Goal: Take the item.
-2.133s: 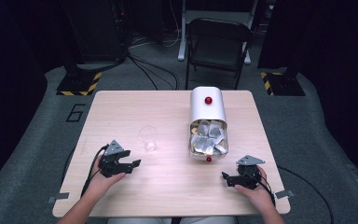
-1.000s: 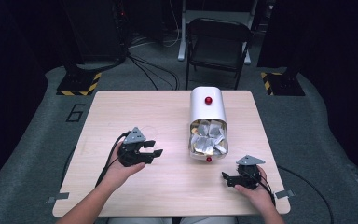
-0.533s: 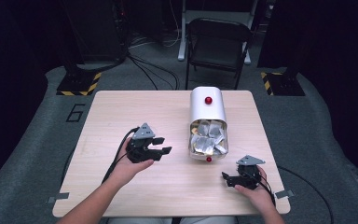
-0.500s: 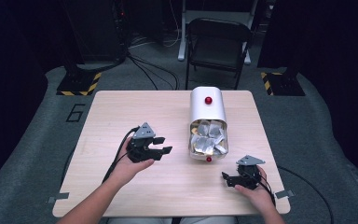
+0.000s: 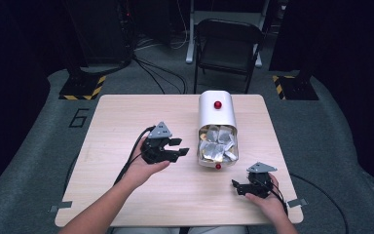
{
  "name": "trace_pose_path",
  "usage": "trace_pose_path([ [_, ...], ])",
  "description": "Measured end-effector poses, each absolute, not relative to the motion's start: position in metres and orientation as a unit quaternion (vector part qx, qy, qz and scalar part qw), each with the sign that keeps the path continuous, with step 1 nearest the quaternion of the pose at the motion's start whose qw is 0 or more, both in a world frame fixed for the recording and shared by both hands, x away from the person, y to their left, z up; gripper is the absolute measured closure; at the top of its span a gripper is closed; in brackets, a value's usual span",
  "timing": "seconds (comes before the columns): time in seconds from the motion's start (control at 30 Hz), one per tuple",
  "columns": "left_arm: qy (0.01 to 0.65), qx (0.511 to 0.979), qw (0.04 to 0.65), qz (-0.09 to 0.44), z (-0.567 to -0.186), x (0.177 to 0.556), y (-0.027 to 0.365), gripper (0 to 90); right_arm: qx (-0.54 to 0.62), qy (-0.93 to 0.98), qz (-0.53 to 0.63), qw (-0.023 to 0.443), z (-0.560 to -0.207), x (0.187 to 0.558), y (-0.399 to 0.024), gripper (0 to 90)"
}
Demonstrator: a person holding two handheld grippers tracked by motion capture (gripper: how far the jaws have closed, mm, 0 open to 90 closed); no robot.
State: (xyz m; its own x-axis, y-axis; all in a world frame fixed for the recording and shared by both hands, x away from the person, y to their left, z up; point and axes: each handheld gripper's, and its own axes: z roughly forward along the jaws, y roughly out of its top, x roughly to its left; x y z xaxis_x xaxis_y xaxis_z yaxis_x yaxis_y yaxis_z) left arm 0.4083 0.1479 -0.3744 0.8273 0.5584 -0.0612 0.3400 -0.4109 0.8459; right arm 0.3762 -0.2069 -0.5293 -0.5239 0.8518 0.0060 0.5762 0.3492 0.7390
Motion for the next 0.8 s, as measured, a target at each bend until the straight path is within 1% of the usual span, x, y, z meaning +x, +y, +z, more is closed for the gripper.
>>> trace_pose_path([
  [0.47,0.250,0.835,0.479,0.103,-0.363,0.418,0.112,54.6,0.447,0.798,0.354,0.195,-0.529,0.376,-0.207,11.7],
  [0.8,0.235,0.839,0.480,0.098,-0.361,0.421,0.088,55.3,0.447,0.798,0.354,0.195,-0.529,0.376,-0.207,11.7],
])
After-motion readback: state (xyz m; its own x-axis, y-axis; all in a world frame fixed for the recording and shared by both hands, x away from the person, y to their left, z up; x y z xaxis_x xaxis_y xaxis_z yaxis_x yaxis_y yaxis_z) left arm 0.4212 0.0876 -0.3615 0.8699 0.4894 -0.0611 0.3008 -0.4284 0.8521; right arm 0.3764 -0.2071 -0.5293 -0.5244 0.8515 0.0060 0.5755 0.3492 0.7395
